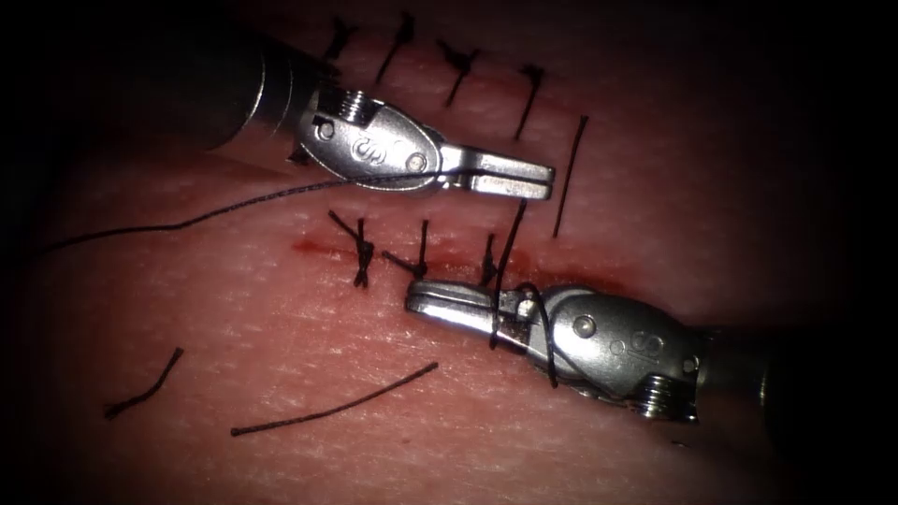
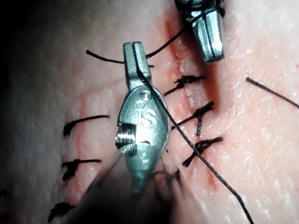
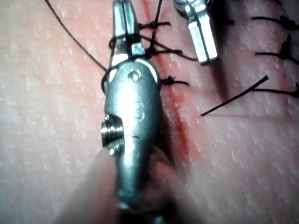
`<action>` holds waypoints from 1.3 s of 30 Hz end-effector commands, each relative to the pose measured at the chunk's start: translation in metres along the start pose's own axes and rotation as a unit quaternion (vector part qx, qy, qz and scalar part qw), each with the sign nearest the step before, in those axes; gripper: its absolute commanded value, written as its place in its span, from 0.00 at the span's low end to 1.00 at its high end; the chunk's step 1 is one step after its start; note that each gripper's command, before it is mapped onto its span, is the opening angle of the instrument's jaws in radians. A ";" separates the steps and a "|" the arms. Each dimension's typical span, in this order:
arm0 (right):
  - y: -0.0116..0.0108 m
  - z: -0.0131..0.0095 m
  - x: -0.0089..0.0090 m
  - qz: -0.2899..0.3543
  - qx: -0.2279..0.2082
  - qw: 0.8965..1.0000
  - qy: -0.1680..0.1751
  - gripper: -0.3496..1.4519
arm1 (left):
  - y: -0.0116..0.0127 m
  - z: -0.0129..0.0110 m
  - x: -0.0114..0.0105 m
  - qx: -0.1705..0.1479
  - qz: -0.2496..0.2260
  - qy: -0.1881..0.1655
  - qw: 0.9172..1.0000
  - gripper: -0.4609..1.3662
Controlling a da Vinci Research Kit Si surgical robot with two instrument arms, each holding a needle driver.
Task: Wound Closure
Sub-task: Use the left tool to wrap the suture counter-clockwise around the right needle driver, twice.
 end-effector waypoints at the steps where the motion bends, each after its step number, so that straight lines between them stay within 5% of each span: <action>1: 0.0000 -0.0001 0.0002 0.003 -0.010 1.000 0.001 0.00 | 0.0002 -0.0001 -0.0001 0.000 0.001 0.001 1.000 0.06; 14: 0.0020 -0.0043 0.0029 0.064 -0.150 0.986 0.016 0.00 | 0.0040 -0.0021 0.0018 0.027 0.025 -0.007 0.999 0.06; 22: 0.0015 -0.0040 0.0029 0.070 -0.201 0.977 -0.001 0.00 | 0.0084 -0.0009 0.0021 0.036 0.043 -0.016 0.998 0.06; 39: 0.0015 -0.0029 0.0019 0.126 -0.264 0.955 -0.048 0.00 | 0.0090 -0.0007 0.0041 0.040 0.046 -0.019 0.998 0.06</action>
